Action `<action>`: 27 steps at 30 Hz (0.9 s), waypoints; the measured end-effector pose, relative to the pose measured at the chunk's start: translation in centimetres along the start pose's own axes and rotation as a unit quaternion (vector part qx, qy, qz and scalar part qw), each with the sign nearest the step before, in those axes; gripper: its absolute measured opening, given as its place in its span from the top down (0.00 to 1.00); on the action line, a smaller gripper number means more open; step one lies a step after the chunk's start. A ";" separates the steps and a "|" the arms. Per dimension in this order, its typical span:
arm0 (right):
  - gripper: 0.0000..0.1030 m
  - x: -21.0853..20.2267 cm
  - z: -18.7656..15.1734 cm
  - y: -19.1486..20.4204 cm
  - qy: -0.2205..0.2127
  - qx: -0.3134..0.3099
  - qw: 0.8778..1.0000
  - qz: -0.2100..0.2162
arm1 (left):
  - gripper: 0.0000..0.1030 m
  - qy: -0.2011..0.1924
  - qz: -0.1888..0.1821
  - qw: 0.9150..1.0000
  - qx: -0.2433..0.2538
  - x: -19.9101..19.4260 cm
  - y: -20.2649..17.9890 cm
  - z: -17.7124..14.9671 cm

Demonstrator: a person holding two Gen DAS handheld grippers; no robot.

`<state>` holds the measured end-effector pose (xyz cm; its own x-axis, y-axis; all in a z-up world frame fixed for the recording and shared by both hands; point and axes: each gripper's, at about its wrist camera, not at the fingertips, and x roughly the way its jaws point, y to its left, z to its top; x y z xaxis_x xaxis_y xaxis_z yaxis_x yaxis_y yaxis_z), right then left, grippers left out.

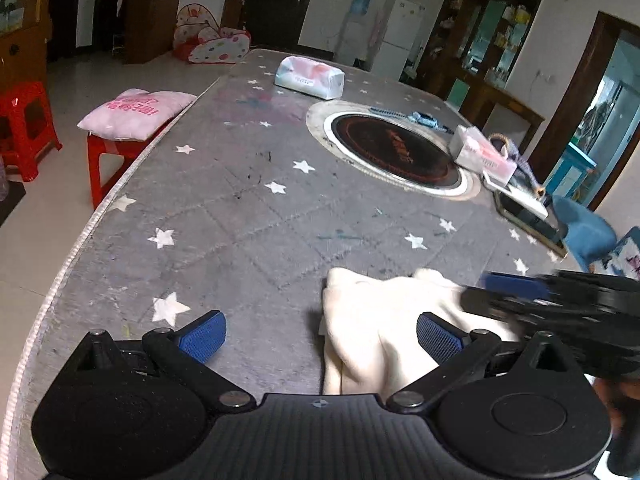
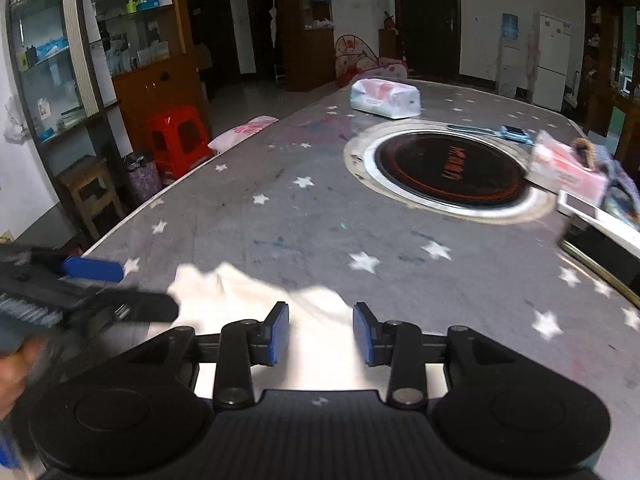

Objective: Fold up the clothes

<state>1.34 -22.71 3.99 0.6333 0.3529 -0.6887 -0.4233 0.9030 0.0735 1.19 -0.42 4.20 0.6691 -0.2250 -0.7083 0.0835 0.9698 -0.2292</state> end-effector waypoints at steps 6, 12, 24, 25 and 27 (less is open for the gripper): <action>0.59 -5.0 -3.1 -2.2 0.007 0.000 1.000 -0.001 | 0.00 0.018 0.040 0.999 0.013 1.3 -1.0 -0.5; 0.57 -7.6 -6.8 -3.6 0.008 0.007 1.000 -0.013 | 0.00 0.024 0.069 0.997 0.020 1.5 -1.3 -1.0; 0.54 -10.4 -8.9 -4.1 -0.022 0.015 0.999 -0.036 | 0.00 0.003 0.098 0.994 0.040 -1.4 -2.2 -2.6; 0.54 -10.5 -8.9 -3.9 -0.026 0.014 0.999 -0.035 | 0.00 0.001 0.097 0.994 0.043 -1.7 -2.2 -2.9; 0.54 -10.5 -8.8 -3.6 -0.033 0.011 0.999 -0.037 | 0.00 0.001 0.093 0.995 0.047 -2.4 -2.4 -3.7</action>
<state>-9.53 -31.85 4.62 0.7043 0.3003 -0.6433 -0.3603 0.9320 0.0407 -3.40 -2.54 3.99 0.6782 -0.0416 -0.7337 0.0277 0.9991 -0.0311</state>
